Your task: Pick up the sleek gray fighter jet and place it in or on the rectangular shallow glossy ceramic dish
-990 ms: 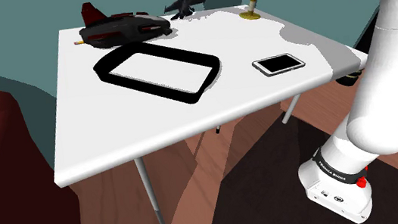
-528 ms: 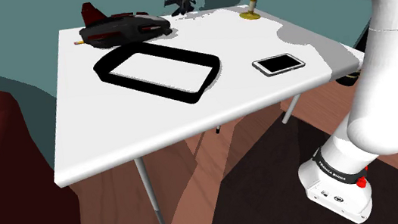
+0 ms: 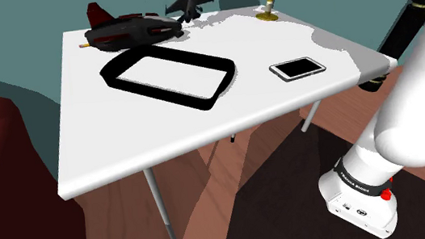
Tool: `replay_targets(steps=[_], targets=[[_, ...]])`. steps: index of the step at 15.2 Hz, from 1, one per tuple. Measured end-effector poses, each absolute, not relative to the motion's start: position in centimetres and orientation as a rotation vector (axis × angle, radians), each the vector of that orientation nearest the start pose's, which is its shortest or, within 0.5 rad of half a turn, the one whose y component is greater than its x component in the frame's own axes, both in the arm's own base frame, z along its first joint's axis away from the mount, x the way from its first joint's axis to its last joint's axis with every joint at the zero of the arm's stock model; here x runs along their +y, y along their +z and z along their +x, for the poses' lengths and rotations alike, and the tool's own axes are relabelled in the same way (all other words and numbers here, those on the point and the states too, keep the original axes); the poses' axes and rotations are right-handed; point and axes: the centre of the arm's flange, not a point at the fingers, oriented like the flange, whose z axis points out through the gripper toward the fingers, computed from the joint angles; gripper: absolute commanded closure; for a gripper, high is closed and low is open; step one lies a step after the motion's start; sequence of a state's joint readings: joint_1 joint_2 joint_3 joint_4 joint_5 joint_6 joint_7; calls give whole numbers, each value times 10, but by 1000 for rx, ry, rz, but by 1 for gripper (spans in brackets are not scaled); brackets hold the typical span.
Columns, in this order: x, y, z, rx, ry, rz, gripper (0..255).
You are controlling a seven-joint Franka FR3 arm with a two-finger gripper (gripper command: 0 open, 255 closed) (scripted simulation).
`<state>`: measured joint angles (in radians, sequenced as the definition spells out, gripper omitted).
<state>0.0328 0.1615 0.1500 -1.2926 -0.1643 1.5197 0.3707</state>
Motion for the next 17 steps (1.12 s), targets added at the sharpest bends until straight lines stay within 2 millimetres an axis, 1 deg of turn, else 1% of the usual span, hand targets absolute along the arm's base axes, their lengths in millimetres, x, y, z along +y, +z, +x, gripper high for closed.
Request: replay_targets(steps=[1, 2, 3, 5, 8, 10, 11, 12, 13, 14, 15, 17], targets=[[94, 663, 588, 333, -168, -3237, 255], [102, 660, 577, 333, -167, -3236, 255], [115, 657, 568, 333, -168, -3236, 255], [137, 657, 558, 333, -167, -3237, 255], [164, 653, 535, 338, -167, -3237, 255], [188, 653, 518, 337, -167, -3238, 255], [198, 657, 514, 337, -167, -3238, 255], [208, 657, 506, 338, -167, -3237, 255], [223, 654, 497, 337, -167, -3238, 255], [234, 654, 491, 336, -166, -3238, 255], [248, 657, 483, 333, -167, -3237, 255], [269, 654, 468, 332, -167, -3237, 255]])
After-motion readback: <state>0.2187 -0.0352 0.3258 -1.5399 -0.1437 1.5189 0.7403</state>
